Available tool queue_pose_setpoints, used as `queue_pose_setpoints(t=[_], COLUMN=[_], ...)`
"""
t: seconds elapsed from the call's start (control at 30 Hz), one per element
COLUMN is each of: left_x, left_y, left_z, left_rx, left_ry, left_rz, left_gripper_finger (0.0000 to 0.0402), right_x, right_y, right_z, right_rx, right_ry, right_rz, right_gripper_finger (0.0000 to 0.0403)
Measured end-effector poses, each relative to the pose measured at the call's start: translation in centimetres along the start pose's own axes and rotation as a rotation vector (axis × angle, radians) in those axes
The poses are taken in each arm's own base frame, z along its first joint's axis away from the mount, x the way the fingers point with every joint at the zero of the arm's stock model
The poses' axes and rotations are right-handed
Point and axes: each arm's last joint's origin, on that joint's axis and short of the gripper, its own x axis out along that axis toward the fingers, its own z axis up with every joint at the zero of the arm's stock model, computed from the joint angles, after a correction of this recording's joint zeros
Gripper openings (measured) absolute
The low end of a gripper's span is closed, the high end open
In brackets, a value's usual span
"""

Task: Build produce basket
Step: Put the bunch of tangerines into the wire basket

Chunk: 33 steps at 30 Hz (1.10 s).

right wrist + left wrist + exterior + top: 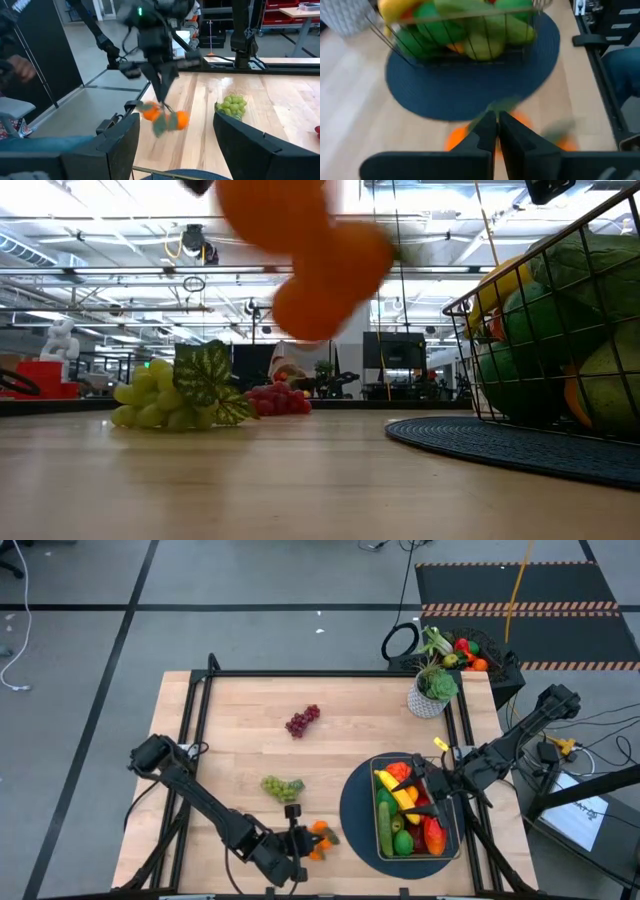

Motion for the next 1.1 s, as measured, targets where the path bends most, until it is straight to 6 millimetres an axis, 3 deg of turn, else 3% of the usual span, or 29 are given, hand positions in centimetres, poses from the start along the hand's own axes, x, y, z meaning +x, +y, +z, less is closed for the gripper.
queue_pose_setpoints(t=[0.3,0.47,0.63,0.83,1.1], left_x=[-1.7,-2.1,-2.5,-1.3,1.8], left_y=[2.2,4.6,7.5,9.9,9.3], left_z=[5.4,7.3,9.2,10.4,9.9], left_rx=[0.185,0.257,0.27,0.208,0.215], left_ry=[-0.095,-0.13,-0.169,-0.199,-0.232], left_rz=[0.008,0.042,0.096,0.072,-0.09], left_gripper_finger=[0.0007,0.002,0.0007,0.0025,0.0029], right_x=[0.8,1.5,2.4,3.7,5.1], right_y=[0.2,0.4,0.7,1.1,1.5], right_z=[-0.5,-0.6,-0.5,-0.8,-1.4], right_rx=[-0.008,-0.003,0.003,0.008,-0.055], right_ry=[0.034,0.018,-0.019,-0.049,-0.065], right_rz=[-0.007,-0.005,0.002,0.007,0.004], right_gripper_finger=[0.0247,0.0247,0.0247,0.0247,0.0247])
